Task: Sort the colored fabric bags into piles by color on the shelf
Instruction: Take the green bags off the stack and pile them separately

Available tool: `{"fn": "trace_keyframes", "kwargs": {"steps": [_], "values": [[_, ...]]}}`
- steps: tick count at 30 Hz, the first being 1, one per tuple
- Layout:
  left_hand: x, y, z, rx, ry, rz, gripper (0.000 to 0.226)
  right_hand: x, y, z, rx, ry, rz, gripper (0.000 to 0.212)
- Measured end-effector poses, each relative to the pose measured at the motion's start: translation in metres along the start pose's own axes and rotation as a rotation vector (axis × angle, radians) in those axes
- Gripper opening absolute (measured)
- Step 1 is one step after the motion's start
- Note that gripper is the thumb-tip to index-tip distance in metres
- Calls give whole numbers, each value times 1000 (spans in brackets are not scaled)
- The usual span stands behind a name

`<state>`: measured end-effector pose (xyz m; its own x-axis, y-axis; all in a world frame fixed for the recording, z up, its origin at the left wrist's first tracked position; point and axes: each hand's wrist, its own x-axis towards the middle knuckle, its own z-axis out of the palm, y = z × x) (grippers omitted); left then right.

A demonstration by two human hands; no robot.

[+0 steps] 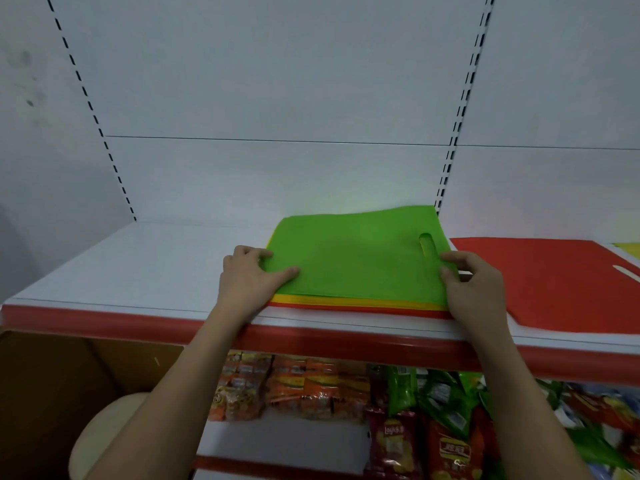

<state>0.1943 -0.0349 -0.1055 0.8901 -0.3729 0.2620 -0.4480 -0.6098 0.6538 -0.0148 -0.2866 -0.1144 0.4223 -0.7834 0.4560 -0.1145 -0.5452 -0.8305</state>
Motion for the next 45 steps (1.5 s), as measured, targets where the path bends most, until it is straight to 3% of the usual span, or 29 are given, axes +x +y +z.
{"fn": "trace_keyframes", "kwargs": {"steps": [7,12,17,22,25,32,45], "values": [[10,5,-8,48,-71,-93,53,1,-5,4,-91,-37,-57,26],[2,35,-30,232,4,-9,25,-1,-31,9,-301,8,-166,26],[-2,33,-57,-372,-60,7,24,-2,-81,-7,-185,12,-85,28],[-23,32,-87,-789,-261,15,49,-29,-109,-29,52,-36,35,35],[-36,32,-86,-801,-358,43,50,-57,-125,-53,107,-3,121,34],[-77,53,-56,-691,-484,141,54,-127,-138,-128,-28,43,179,43],[-192,181,17,-785,-828,277,52,-222,-107,-309,-61,294,347,44]]}}
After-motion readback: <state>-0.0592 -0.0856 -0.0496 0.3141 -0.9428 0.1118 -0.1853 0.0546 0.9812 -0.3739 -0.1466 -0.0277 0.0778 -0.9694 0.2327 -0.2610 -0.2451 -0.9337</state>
